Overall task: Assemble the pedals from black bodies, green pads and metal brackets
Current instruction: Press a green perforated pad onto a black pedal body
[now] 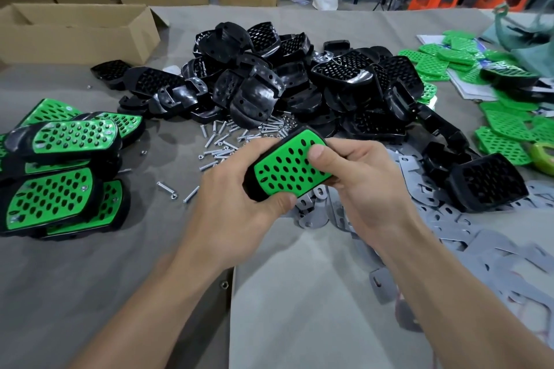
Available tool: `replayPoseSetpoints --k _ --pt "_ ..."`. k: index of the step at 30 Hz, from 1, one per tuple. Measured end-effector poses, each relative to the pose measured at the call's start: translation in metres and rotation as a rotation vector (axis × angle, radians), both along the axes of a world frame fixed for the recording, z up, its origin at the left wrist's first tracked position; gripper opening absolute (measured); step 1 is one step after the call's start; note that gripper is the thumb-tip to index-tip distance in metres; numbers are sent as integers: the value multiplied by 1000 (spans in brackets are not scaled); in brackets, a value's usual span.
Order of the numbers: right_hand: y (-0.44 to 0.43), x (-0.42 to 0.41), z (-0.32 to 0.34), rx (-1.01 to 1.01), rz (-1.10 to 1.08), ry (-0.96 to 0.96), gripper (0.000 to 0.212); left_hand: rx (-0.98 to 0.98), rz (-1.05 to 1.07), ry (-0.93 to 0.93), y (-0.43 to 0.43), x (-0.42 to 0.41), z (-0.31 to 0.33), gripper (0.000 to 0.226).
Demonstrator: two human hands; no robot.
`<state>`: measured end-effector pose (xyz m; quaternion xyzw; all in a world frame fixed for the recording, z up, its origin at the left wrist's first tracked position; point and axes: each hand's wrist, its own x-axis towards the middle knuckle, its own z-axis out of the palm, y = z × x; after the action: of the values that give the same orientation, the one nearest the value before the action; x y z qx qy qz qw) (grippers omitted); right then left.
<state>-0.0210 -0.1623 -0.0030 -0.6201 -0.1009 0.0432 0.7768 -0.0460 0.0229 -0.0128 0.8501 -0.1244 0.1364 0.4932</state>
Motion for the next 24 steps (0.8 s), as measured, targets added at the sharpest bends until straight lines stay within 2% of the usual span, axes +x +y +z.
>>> replayPoseSetpoints --k 2,5,8,14,16,21,24 --pt "1 -1 -1 9 -6 -16 22 29 27 2 1 1 0 52" --pt "3 -1 -3 -37 -22 -73 21 -150 -17 65 -3 3 1 42" --pt "8 -3 -3 -79 -22 -130 29 -256 12 27 -10 3 4 26" --pt "9 -8 -4 -39 118 -191 18 -264 36 -77 -12 -9 3 15" --pt "11 -10 -4 -34 158 -184 11 -266 42 -86 -11 -12 3 14" --pt "14 -11 -2 -39 179 -139 10 -324 51 -63 -11 -13 4 19" --pt "5 -7 4 -85 215 -67 23 -313 11 -52 -11 -10 6 13"
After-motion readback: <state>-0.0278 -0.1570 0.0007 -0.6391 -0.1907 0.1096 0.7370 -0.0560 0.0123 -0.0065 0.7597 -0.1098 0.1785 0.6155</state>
